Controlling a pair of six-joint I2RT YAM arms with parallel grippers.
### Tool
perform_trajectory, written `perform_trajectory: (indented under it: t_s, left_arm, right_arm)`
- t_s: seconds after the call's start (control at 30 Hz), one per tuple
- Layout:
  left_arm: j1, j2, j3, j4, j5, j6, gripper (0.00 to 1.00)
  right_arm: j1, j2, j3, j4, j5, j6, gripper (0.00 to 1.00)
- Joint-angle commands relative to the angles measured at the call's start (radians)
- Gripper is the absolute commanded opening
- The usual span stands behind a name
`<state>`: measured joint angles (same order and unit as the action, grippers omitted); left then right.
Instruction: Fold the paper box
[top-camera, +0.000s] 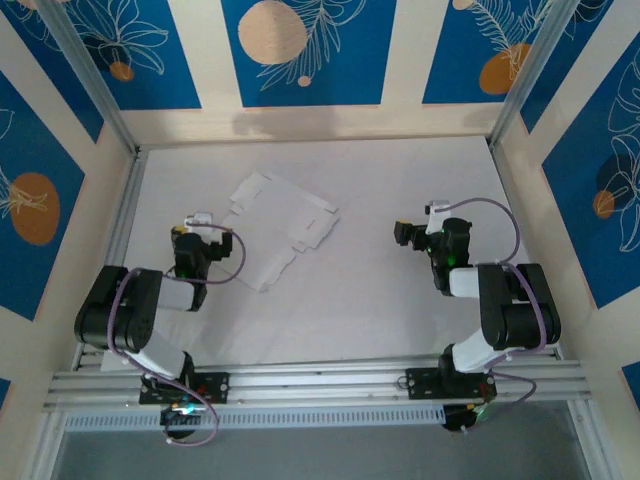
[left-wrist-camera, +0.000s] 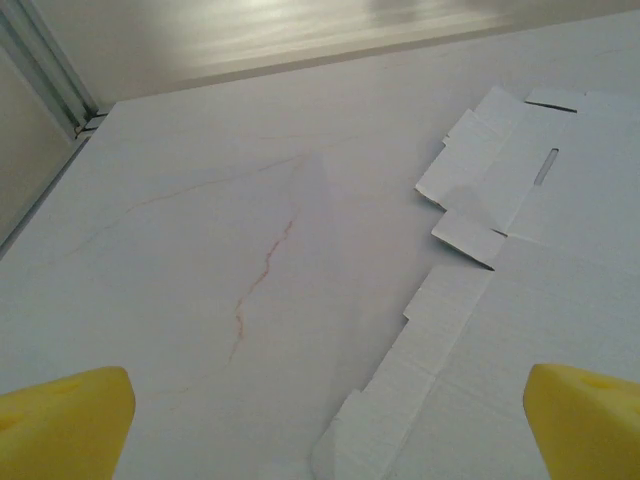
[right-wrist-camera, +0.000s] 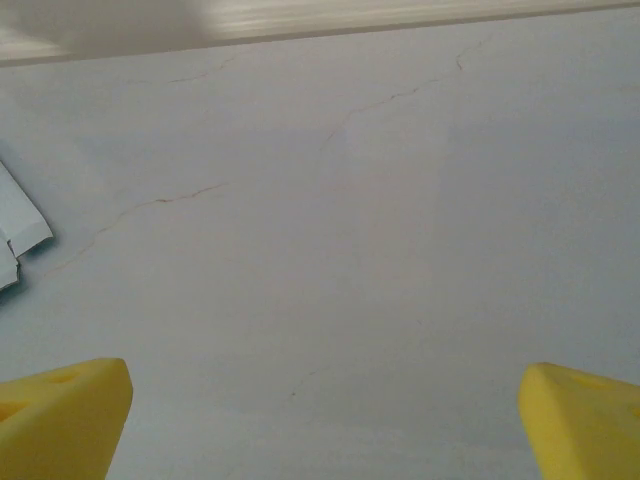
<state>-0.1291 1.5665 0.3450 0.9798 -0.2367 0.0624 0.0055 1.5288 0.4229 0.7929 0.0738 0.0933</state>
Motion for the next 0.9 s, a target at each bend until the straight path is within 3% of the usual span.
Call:
perform_trajectory:
  t_s: [0.0, 0.13, 0.23, 0.37, 0.47, 0.87]
  left_arm:
    - [0.003, -0.002, 0.004, 0.013, 0.017, 0.004, 1.0]
    - [0.003, -0.001, 0.007, 0.007, 0.021, 0.003, 1.0]
    - [0.054, -0.009, 0.031, -0.052, 0.136, -0.022, 1.0]
    - [0.046, -0.009, 0.026, -0.039, 0.18, 0.005, 1.0]
    - [0.004, -0.003, -0.011, 0.037, 0.116, 0.037, 1.0]
    - [0.005, -0.003, 0.0, 0.015, 0.117, 0.032, 1.0]
  right_arm:
    - [0.002, -0.006, -0.002, 0.007, -0.016, -0.016, 0.99]
    - [0.002, -0.006, -0.002, 0.007, -0.016, -0.016, 0.99]
    - [0.001, -0.006, -0.002, 0.008, -0.017, -0.017, 0.99]
    - [0.001, -0.006, -0.002, 0.006, -0.015, -0.016, 0.99]
    - [0.001, -0.006, -0.002, 0.005, -0.017, -0.017, 0.99]
    - [0.001, -0.006, -0.002, 0.005, -0.016, -0.017, 0.99]
